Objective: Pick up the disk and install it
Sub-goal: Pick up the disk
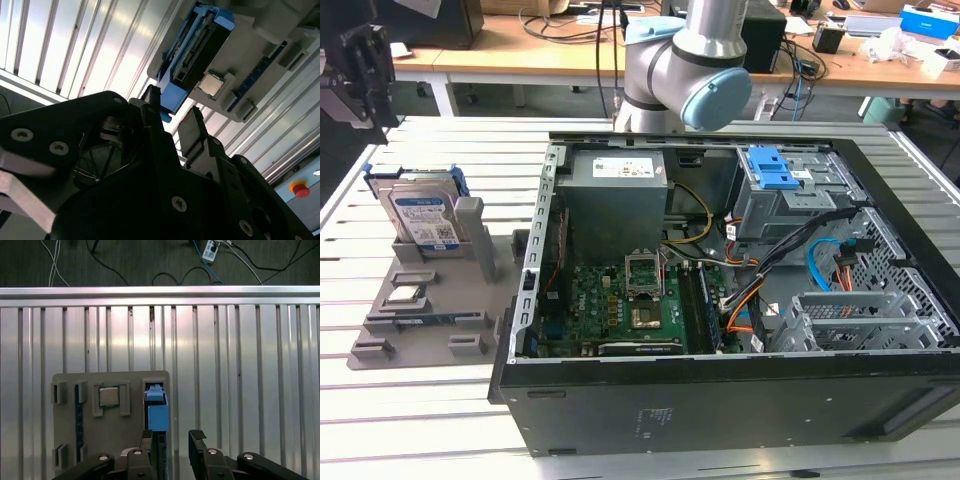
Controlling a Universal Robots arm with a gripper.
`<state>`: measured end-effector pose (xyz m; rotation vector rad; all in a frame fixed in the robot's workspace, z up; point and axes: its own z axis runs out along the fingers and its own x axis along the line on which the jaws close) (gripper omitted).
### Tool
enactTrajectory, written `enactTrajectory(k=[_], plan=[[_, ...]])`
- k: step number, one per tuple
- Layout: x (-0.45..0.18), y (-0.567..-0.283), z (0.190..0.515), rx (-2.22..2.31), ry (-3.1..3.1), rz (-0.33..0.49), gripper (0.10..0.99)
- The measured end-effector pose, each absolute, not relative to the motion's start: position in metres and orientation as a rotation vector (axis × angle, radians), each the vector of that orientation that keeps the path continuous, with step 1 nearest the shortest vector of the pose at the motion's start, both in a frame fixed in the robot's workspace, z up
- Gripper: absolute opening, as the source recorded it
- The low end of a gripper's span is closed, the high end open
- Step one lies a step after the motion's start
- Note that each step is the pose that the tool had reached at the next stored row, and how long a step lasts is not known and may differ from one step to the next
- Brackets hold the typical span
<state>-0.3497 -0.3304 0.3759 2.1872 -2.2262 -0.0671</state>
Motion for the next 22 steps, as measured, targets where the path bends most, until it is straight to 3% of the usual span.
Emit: enactTrajectory(k=[13, 22], plan=[[-0.35, -0.342, 0.36, 2.183, -2.223, -0.059, 0.42], [-0.345, -0.34, 0.325, 2.18, -2.22, -0.052, 0.42]])
